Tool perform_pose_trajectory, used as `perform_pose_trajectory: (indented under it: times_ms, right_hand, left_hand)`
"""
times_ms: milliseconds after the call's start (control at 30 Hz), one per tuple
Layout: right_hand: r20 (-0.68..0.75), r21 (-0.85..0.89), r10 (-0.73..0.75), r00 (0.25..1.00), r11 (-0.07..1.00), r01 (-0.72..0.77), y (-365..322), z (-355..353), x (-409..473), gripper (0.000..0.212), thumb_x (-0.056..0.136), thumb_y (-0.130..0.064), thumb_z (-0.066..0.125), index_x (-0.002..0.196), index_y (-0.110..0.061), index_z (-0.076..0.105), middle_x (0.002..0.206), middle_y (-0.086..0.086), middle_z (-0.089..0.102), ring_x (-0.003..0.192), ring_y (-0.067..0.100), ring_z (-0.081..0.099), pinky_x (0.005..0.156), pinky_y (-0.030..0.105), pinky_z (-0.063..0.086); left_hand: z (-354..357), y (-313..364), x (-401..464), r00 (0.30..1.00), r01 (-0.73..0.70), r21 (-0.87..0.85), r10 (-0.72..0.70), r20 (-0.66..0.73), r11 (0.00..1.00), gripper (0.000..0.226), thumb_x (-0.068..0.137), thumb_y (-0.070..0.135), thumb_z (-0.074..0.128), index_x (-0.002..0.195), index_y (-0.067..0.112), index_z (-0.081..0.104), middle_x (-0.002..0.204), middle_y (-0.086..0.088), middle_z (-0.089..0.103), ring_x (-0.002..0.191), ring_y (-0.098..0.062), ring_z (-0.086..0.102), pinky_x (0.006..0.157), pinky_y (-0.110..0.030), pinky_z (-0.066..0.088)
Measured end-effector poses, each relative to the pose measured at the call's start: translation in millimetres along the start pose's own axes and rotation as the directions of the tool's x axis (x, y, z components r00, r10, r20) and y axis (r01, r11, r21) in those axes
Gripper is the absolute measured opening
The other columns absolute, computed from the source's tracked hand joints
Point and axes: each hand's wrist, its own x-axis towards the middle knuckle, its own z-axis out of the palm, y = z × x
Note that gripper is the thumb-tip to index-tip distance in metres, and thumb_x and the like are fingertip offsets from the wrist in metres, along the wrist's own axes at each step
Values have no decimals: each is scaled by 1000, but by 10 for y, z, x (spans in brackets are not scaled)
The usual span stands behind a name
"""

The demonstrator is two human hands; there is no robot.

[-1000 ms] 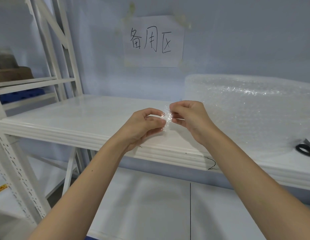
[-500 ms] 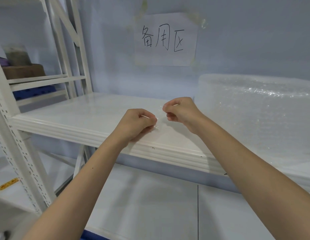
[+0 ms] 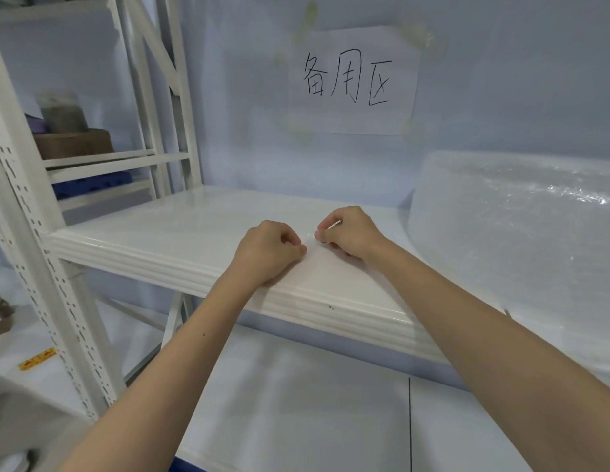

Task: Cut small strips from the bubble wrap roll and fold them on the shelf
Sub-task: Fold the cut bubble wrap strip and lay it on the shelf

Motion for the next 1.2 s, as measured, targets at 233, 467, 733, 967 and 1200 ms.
perform_pose_trajectory:
  times_ms: [233, 467, 733, 967, 1200]
  right_hand:
    - [27, -79, -34, 999, 996, 36, 56, -12, 51, 16, 82, -19, 73, 91, -6, 72, 91, 5, 69, 74, 14, 59, 57, 19, 41]
    - [5, -188, -115, 993, 975, 114, 74, -21, 42, 21, 85, -21, 69, 104, -11, 68, 98, 6, 60, 83, 20, 56, 72, 25, 41]
    - [3, -289, -213, 977, 935, 205, 79, 10, 2, 12, 89, -19, 62, 90, -11, 71, 93, 4, 63, 90, 24, 59, 83, 38, 52]
    - [-74, -261, -238, 969, 942, 211, 67, -33, -25, 17, 90, -14, 55, 89, -13, 72, 98, 7, 68, 91, 24, 62, 83, 40, 54]
    - [-101, -254, -252, 962, 942, 220, 58, -97, -76, 20, 91, -11, 52, 91, -10, 72, 99, 7, 69, 92, 23, 63, 84, 38, 53]
  left_hand:
    - [18, 64, 3, 999, -33, 15, 33, 18, 999, 15, 85, 28, 69, 95, 18, 75, 89, 6, 67, 87, -15, 60, 72, -24, 42]
    - [54, 109, -24, 999, -51, 38, 51, 18, 998, 15, 87, 24, 67, 95, 17, 76, 95, 3, 71, 90, -16, 62, 77, -24, 45]
    - [35, 110, -59, 999, -44, 35, 44, -16, 998, 16, 88, 16, 63, 97, 18, 76, 95, 3, 72, 92, -16, 62, 81, -24, 47]
    - [12, 152, -70, 999, -35, 26, 35, -17, 999, 19, 89, 14, 59, 95, 18, 76, 91, 6, 69, 88, -14, 60, 77, -23, 43]
    - [-25, 203, -100, 997, -37, 11, 37, -63, 999, 22, 89, 14, 57, 101, 18, 75, 100, 5, 70, 93, -13, 57, 81, -23, 41]
